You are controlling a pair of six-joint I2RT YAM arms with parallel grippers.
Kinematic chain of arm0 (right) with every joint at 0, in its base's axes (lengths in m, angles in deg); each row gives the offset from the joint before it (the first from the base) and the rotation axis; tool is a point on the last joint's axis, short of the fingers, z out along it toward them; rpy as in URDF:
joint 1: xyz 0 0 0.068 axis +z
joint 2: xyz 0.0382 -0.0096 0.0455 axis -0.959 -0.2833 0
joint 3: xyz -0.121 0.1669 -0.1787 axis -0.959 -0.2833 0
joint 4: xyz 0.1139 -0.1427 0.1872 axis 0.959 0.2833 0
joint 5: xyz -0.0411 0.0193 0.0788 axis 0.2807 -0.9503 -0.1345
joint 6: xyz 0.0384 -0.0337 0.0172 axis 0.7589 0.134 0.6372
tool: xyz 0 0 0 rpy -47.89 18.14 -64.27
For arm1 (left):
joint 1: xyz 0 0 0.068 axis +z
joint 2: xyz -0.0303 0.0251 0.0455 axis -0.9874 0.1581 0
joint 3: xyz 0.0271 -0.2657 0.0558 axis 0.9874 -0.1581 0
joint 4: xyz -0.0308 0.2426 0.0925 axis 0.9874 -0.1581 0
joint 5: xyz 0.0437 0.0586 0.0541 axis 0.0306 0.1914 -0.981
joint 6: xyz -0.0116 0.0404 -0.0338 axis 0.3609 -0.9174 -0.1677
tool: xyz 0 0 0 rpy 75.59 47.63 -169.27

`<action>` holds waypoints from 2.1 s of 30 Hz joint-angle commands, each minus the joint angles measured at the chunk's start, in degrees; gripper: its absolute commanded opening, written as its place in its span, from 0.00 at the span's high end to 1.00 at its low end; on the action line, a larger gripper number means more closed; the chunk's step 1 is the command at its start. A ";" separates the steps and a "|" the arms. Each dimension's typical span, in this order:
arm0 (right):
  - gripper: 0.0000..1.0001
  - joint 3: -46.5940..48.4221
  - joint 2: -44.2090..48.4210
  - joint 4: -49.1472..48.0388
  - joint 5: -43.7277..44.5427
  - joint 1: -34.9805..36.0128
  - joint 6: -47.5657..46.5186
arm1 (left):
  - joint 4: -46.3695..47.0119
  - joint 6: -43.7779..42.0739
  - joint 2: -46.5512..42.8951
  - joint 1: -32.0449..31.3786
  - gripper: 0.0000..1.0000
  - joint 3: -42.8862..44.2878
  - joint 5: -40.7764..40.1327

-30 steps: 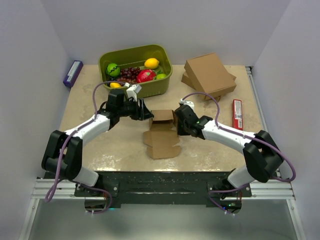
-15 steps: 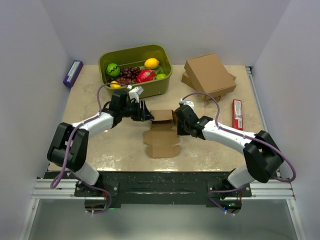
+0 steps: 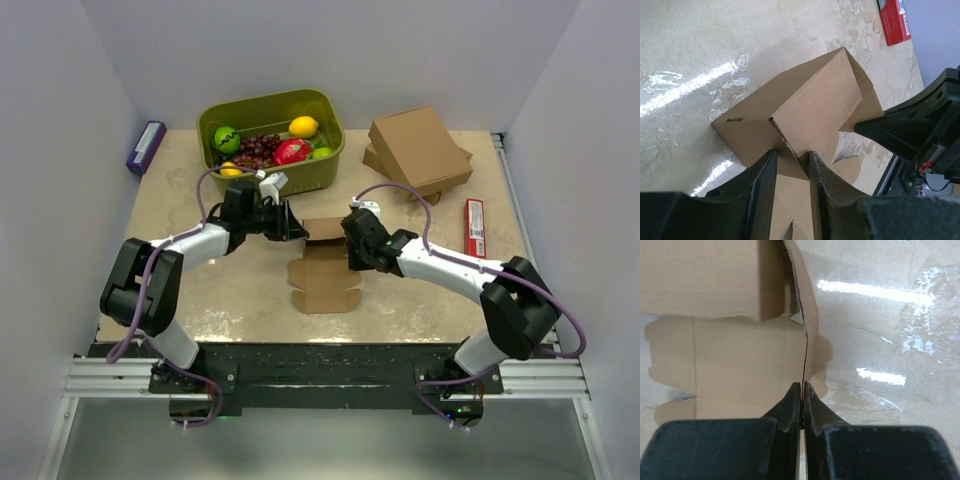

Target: Fold the paper box

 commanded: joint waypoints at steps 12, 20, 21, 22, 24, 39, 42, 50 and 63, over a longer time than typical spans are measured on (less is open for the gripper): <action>1.00 3.40 -3.02 -9.60 -6.78 1.80 3.13 | -1.66 -1.76 2.09 -0.05 0.69 2.23 1.01; 0.82 2.78 -3.38 -13.92 -8.63 1.80 4.63 | -5.61 -5.10 2.62 -0.05 0.69 3.90 -1.54; 0.77 2.70 -3.03 -13.74 -8.28 1.80 4.54 | -5.79 -5.36 2.45 -0.05 0.69 4.08 -2.07; 0.68 2.61 -1.81 -13.48 -7.93 1.80 4.28 | -6.40 -5.80 2.44 0.04 0.69 4.25 -2.33; 0.58 1.91 -0.13 -12.60 -6.53 1.71 3.14 | -6.67 -6.07 2.44 -0.05 0.69 4.43 -2.60; 0.27 -8.71 17.90 -12.24 -2.83 -8.39 -8.80 | -7.63 -6.77 2.18 -0.05 0.70 5.13 -2.60; 0.28 -12.31 16.23 -18.73 -4.49 -8.31 -10.22 | -7.72 -6.86 2.35 -0.05 0.70 5.13 -2.69; 0.31 -22.68 12.36 -39.98 -8.80 -8.31 -11.98 | -8.34 -7.48 2.80 -0.05 0.71 5.57 -3.13; 0.36 -27.62 0.06 -65.76 -6.96 -3.74 -16.99 | -8.51 -7.83 2.18 -0.05 0.72 5.66 -3.13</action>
